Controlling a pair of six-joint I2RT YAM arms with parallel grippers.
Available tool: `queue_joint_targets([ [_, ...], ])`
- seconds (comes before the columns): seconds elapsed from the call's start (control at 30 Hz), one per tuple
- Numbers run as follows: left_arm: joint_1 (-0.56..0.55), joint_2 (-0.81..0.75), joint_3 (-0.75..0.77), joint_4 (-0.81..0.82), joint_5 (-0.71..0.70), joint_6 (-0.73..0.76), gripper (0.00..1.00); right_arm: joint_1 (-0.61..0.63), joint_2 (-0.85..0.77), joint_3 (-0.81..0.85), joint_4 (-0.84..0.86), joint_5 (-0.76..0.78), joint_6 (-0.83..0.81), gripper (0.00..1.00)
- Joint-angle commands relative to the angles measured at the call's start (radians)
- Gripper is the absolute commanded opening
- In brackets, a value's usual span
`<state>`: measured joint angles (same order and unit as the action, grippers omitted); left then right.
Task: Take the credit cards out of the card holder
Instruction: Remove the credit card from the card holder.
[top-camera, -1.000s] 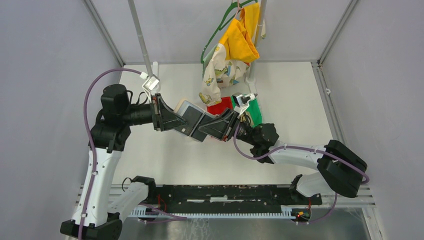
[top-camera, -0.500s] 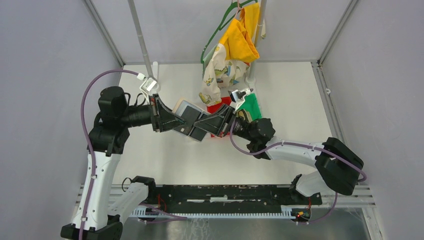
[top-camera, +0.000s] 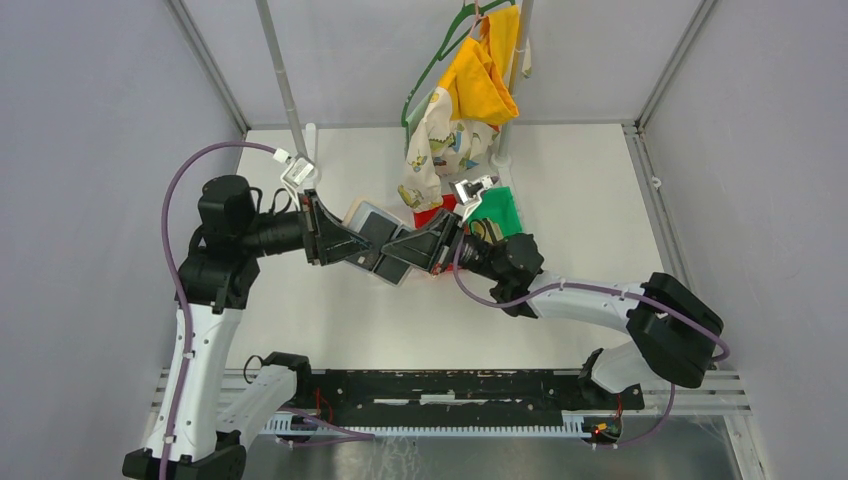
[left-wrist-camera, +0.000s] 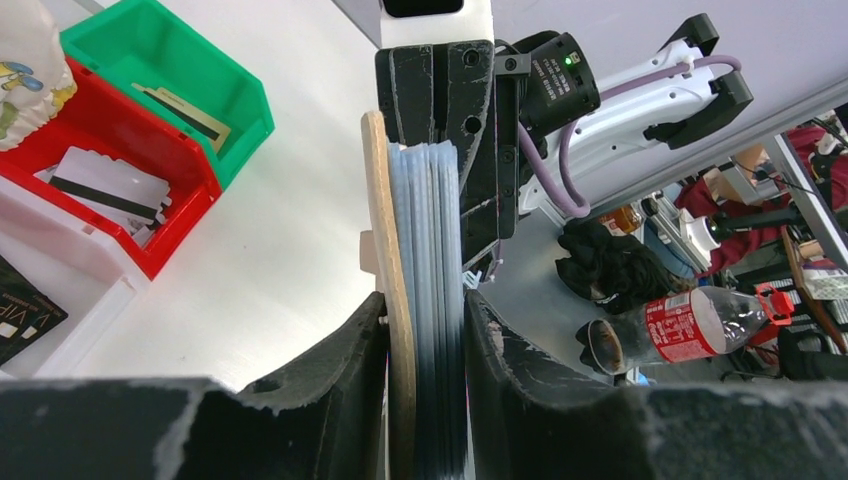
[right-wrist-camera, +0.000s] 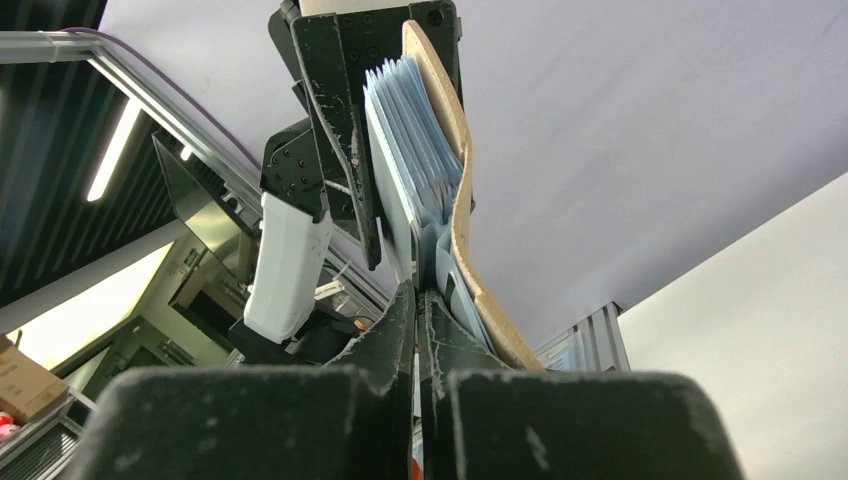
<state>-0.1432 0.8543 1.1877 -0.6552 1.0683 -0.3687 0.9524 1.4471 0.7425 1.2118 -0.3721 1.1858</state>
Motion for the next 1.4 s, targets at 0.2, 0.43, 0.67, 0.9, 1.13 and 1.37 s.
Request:
queue_joint_targets([
  [0.2, -0.019, -0.012, 0.017, 0.031, 0.135, 0.011, 0.34, 0.020, 0.024, -0.104, 0.297, 0.000, 0.029, 0.00],
  [0.43, -0.020, -0.016, 0.020, 0.036, 0.093, 0.009, 0.27, 0.020, -0.013, -0.101, 0.230, 0.002, -0.006, 0.00],
  [0.67, -0.019, -0.020, 0.014, 0.108, 0.081, -0.077, 0.27, 0.019, -0.058, -0.132, 0.147, 0.029, -0.053, 0.00],
  [0.9, -0.019, -0.034, 0.006, 0.139, 0.082, -0.112, 0.31, 0.021, -0.058, -0.118, 0.123, 0.049, -0.060, 0.00],
  [1.13, -0.020, -0.042, -0.010, 0.144, 0.072, -0.120, 0.32, 0.021, -0.053, -0.111, 0.159, 0.046, -0.051, 0.25],
  [1.37, -0.020, -0.032, -0.002, 0.147, 0.060, -0.121, 0.38, 0.023, -0.041, -0.058, 0.095, 0.032, -0.040, 0.34],
])
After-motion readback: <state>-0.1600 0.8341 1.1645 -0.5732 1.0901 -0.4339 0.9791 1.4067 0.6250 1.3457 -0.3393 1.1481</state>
